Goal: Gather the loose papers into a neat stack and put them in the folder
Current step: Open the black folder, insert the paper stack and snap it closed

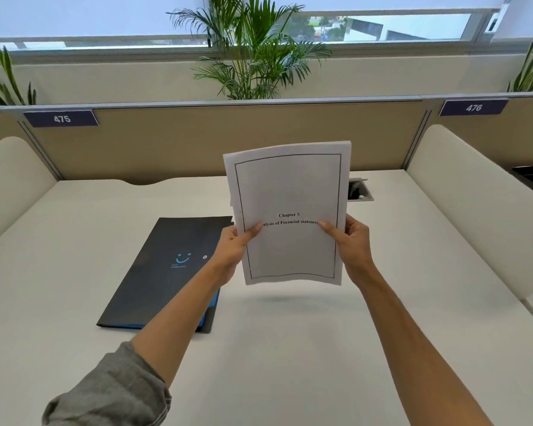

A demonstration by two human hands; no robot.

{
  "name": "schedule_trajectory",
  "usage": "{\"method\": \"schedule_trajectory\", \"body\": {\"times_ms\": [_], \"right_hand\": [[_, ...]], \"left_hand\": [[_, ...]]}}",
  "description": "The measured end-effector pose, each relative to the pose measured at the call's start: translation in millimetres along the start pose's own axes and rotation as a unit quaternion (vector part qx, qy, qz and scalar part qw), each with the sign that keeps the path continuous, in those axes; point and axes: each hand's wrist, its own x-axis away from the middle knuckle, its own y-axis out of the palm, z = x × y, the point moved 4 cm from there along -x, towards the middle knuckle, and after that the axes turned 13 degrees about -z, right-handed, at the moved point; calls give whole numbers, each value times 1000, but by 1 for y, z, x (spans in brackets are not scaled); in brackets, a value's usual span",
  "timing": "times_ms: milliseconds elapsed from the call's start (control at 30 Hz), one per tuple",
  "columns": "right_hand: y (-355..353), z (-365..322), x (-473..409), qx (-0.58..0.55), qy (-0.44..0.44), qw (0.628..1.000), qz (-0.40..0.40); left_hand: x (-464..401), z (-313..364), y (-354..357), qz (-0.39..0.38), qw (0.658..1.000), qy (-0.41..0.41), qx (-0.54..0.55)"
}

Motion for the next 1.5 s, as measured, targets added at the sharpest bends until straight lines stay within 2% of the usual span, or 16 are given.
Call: {"method": "schedule_trajectory", "body": {"times_ms": [200,433,1100,1333,1500], "right_hand": [[4,22,8,-20,18,999,32],[9,62,23,10,97,994,43],[15,57,29,26,81,996,21],[10,50,28,43,73,996,-2],[-4,45,28,39,55,998,14]], "left_hand": [[6,-18,-1,37,999,27,-21],[12,-54,-7,42,998,-31,-22],[7,-50,-8,10,996,-59,-68],[7,-43,-9,27,997,-45,-56],[4,-32,-18,91,994,-36,50]]}}
